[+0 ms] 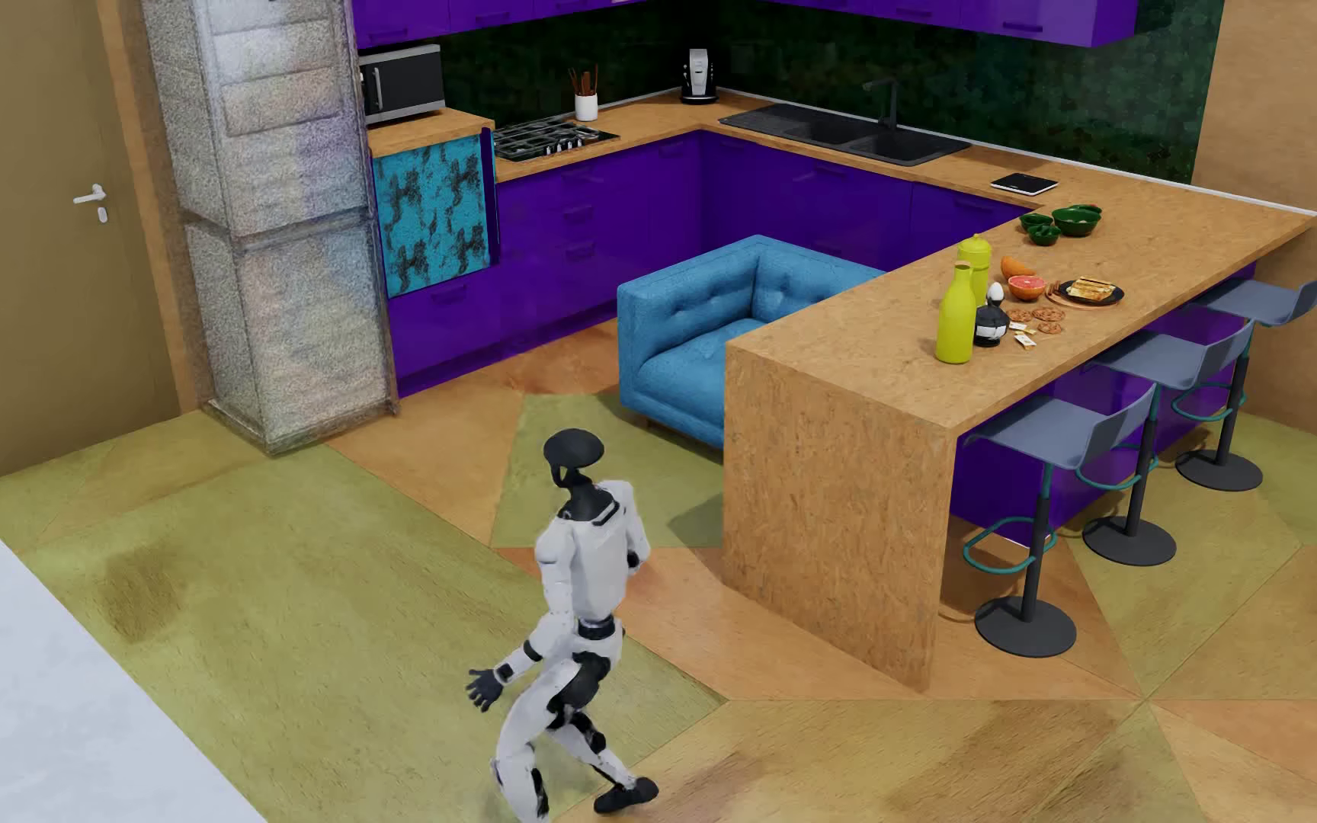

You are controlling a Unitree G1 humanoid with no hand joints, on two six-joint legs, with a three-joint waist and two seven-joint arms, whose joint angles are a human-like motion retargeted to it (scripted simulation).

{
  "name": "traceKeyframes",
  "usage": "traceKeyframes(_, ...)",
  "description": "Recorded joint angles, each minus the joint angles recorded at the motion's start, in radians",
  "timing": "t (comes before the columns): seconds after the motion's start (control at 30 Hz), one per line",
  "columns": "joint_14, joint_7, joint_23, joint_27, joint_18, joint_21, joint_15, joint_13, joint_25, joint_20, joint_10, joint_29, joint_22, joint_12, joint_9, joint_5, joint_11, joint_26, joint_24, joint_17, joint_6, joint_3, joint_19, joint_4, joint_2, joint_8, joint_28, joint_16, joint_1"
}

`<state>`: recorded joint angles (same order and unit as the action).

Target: Approach the armchair

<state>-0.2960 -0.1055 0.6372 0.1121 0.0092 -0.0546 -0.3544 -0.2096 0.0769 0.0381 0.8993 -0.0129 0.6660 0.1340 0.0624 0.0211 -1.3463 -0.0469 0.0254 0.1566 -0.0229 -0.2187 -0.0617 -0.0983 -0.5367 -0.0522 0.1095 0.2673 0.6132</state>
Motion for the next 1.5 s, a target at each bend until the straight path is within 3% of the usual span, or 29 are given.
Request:
traceKeyframes(0.03,-0.04,-0.029,-0.019,0.001,-0.075,0.022,-0.088,-0.03,-0.001,0.027,-0.014,0.023,-0.057,-0.027,-0.009,-0.033,0.084,0.004,-0.025,0.021,-0.021,-0.031,0.035,-0.013,-0.021,-0.025,0.027,-0.031,-0.062)
traceKeyframes(0.1,-0.132,-0.079,-0.007,0.012,-0.063,0.036,-0.216,-0.082,-0.026,0.079,-0.026,0.021,-0.118,-0.08,-0.051,-0.08,0.307,-0.005,-0.045,0.031,-0.058,-0.072,0.089,-0.03,-0.02,-0.011,0.048,-0.088,-0.171)
traceKeyframes(0.13,-0.155,-0.054,0.021,0.011,-0.11,0.013,-0.161,-0.103,-0.03,0.101,0.057,0.007,-0.106,-0.11,-0.052,-0.077,0.34,-0.011,-0.034,0.05,-0.053,-0.054,-0.001,-0.046,0.026,-0.019,0.045,-0.122,-0.186)
traceKeyframes(0.2,0.047,0.102,0.114,-0.007,-0.181,-0.045,-0.217,-0.102,-0.033,0.1,0.363,-0.039,-0.074,-0.065,-0.06,-0.03,0.368,-0.021,0.008,0.078,-0.002,0.065,-0.004,-0.009,0.104,0.003,0.014,-0.159,-0.04)
traceKeyframes(0.33,-0.079,0.134,0.003,-0.026,-0.271,-0.028,-0.246,0.056,-0.067,-0.036,0.182,-0.092,-0.084,0.144,-0.051,0.026,0.55,0.093,0.068,-0.014,0.123,0.194,0.016,0.027,0.336,0.102,-0.054,-0.067,0.101)
traceKeyframes(0.4,0.09,0.102,-0.047,-0.032,-0.259,-0.021,-0.079,0.111,-0.1,-0.037,-0.081,-0.047,0.006,0.122,-0.006,0.043,0.223,0.035,0.04,-0.032,0.141,0.137,-0.043,-0.011,0.24,0.106,-0.038,-0.034,0.03)
traceKeyframes(0.43,0.037,0.058,-0.03,-0.042,-0.164,-0.021,0.059,0.082,-0.089,-0.037,-0.061,-0.001,-0.004,0.079,0.016,0.007,0.067,0.004,0.001,-0.011,0.086,0.087,-0.05,-0.018,0.131,0.062,-0.012,0.009,-0.007)
traceKeyframes(0.47,-0.011,0.023,-0.01,-0.048,-0.048,0.003,0.044,0.018,-0.077,-0.024,-0.057,0.045,-0.035,0.021,0.031,-0.032,0.057,-0.015,-0.034,0.023,0.04,0.045,-0.035,-0.033,0.057,0.01,0.02,0.01,-0.06)
traceKeyframes(0.5,-0.049,-0.009,-0.009,-0.035,-0.054,0.054,-0.06,-0.041,-0.074,0.015,-0.075,0.075,-0.058,-0.035,0.025,-0.078,0.126,-0.024,-0.056,0.041,-0.017,-0.017,-0.027,-0.035,0.01,-0.018,0.048,-0.017,-0.12)
traceKeyframes(0.53,-0.099,-0.033,-0.011,-0.012,-0.124,0.056,-0.147,-0.096,-0.078,0.058,-0.071,0.064,-0.103,-0.091,-0.002,-0.105,0.254,-0.012,-0.059,0.053,-0.061,-0.052,-0.012,-0.044,-0.013,-0.017,0.061,-0.07,-0.164)
traceKeyframes(0.57,-0.138,-0.021,0.009,0.012,-0.139,0.044,-0.14,-0.139,-0.077,0.106,0.002,0.033,-0.12,-0.137,-0.024,-0.104,0.375,-0.011,-0.044,0.041,-0.094,-0.063,0.051,-0.055,0.006,-0.003,0.057,-0.104,-0.179)
traceKeyframes(0.6,-0.065,0.034,0.07,0.036,-0.114,-0.033,-0.171,-0.132,-0.067,0.12,0.197,-0.007,-0.081,-0.165,-0.018,-0.07,0.369,-0.027,-0.016,0.046,-0.101,-0.043,0.033,-0.072,0.056,0.007,0.039,-0.145,-0.132)
traceKeyframes(0.63,0.054,0.107,0.097,0.054,-0.087,-0.072,-0.205,-0.104,-0.044,0.111,0.32,-0.039,-0.056,-0.123,-0.016,-0.047,0.382,-0.044,0.016,0.047,-0.084,-0.01,0.036,-0.039,0.106,0.022,0.009,-0.156,-0.063)
traceKeyframes(0.7,-0.079,0.168,-0.024,0.077,-0.048,-0.016,-0.262,-0.042,0.007,0.027,0.069,-0.09,-0.028,0.028,-0.017,0.003,0.402,-0.071,0.081,-0.011,-0.004,0.064,0.042,-0.006,0.195,0.047,-0.053,-0.113,0.008)
traceKeyframes(0.73,-0.094,0.154,-0.042,0.055,-0.119,-0.006,-0.244,-0.003,0.024,0.009,0.055,-0.093,0.0,0.069,-0.023,0.007,0.29,-0.069,0.09,-0.042,0.004,0.073,0.03,-0.012,0.175,0.074,-0.063,-0.051,-0.022)
traceKeyframes(0.77,-0.144,0.116,-0.01,0.02,-0.158,-0.014,-0.159,0.015,0.034,0.003,0.058,-0.067,-0.011,0.091,-0.033,-0.009,0.164,-0.04,0.077,-0.056,-0.01,0.061,-0.016,-0.022,0.127,0.073,-0.054,0.0,-0.068)
traceKeyframes(0.8,-0.175,0.079,0.01,-0.011,-0.117,-0.007,-0.079,-0.003,0.037,0.002,0.024,-0.015,-0.005,0.076,-0.042,-0.033,0.107,0.001,0.05,-0.052,-0.02,0.033,-0.044,-0.03,0.094,0.034,-0.024,0.007,-0.136)
traceKeyframes(0.9,-0.201,0.002,-0.04,-0.028,-0.164,0.04,-0.148,-0.1,0.001,0.06,-0.028,0.107,-0.146,-0.106,-0.05,-0.059,0.264,0.117,-0.046,0.024,-0.048,-0.081,0.03,-0.049,0.028,-0.026,0.075,-0.106,-0.305)
traceKeyframes(0.97,-0.004,0.106,0.123,-0.026,-0.202,-0.047,-0.232,-0.105,-0.03,0.081,0.328,0.053,-0.053,-0.143,-0.042,-0.038,0.389,-0.037,-0.043,0.064,-0.01,-0.016,-0.006,0.003,0.118,0.011,0.037,-0.18,-0.152)
traceKeyframes(1.0,-0.036,0.13,0.103,0.003,-0.21,-0.045,-0.248,-0.091,-0.028,0.071,0.381,0.015,-0.045,-0.07,-0.035,-0.013,0.437,-0.093,-0.016,0.053,0.032,0.032,-0.005,0.039,0.175,0.032,-0.008,-0.152,-0.063)
traceKeyframes(1.07,-0.108,0.119,0.021,0.062,-0.222,-0.019,-0.281,-0.024,-0.039,0.007,0.209,-0.083,-0.073,0.076,-0.001,0.023,0.503,-0.084,0.054,0.011,0.096,0.138,-0.006,0.045,0.304,0.077,-0.09,-0.102,0.069)
traceKeyframes(1.13,0.005,0.115,-0.037,0.098,-0.25,0.002,-0.171,0.069,-0.051,-0.027,-0.023,-0.122,-0.006,0.113,0.014,0.055,0.271,-0.062,0.077,-0.003,0.143,0.142,-0.017,0.025,0.266,0.08,-0.106,-0.037,0.099)
traceKeyframes(1.17,0.05,0.085,-0.013,0.097,-0.217,-0.008,-0.016,0.093,-0.054,-0.021,-0.019,-0.096,0.038,0.09,0.019,0.038,0.105,-0.06,0.059,-0.007,0.114,0.1,-0.028,0.012,0.196,0.065,-0.079,0.005,0.057)
traceKeyframes(1.2,0.001,0.042,0.016,0.081,-0.112,0.018,0.075,0.058,-0.052,-0.029,-0.02,-0.039,0.001,0.034,0.025,0.009,0.009,-0.031,0.028,-0.005,0.061,0.064,-0.013,0.004,0.103,0.033,-0.036,0.031,0.001)
traceKeyframes(1.23,-0.042,0.012,-0.007,0.07,-0.034,0.031,0.0,-0.01,-0.059,-0.024,-0.03,0.02,-0.048,-0.042,0.034,-0.018,0.025,-0.002,-0.007,0.016,0.011,0.005,0.004,-0.003,0.036,0.003,0.012,0.017,-0.066)
traceKeyframes(1.3,-0.106,-0.011,-0.002,0.049,-0.153,0.053,-0.139,-0.121,-0.107,0.035,0.016,0.065,-0.128,-0.153,-0.002,-0.084,0.315,0.001,-0.053,0.03,-0.07,-0.07,0.04,-0.029,-0.022,0.01,0.075,-0.067,-0.149)
traceKeyframes(1.4,-0.004,0.13,0.093,0.043,-0.19,-0.042,-0.184,-0.089,-0.081,0.103,0.276,0.003,-0.042,-0.059,-0.018,-0.001,0.438,-0.124,-0.009,0.05,-0.019,0.014,0.024,0.001,0.145,0.03,0.023,-0.143,-0.024)
traceKeyframes(1.47,-0.097,0.123,-0.036,0.011,-0.195,-0.009,-0.241,-0.051,-0.012,0.005,0.072,-0.039,-0.042,0.067,-0.025,0.042,0.439,-0.12,0.062,-0.018,0.04,0.099,0.032,0.022,0.226,0.059,-0.059,-0.087,0.022)
traceKeyframes(1.5,-0.086,0.101,-0.032,-0.017,-0.135,-0.014,-0.213,0.011,0.012,-0.015,0.07,-0.037,0.01,0.098,-0.023,0.042,0.301,-0.113,0.073,-0.045,0.035,0.088,0.005,0.022,0.2,0.075,-0.078,-0.046,-0.014)
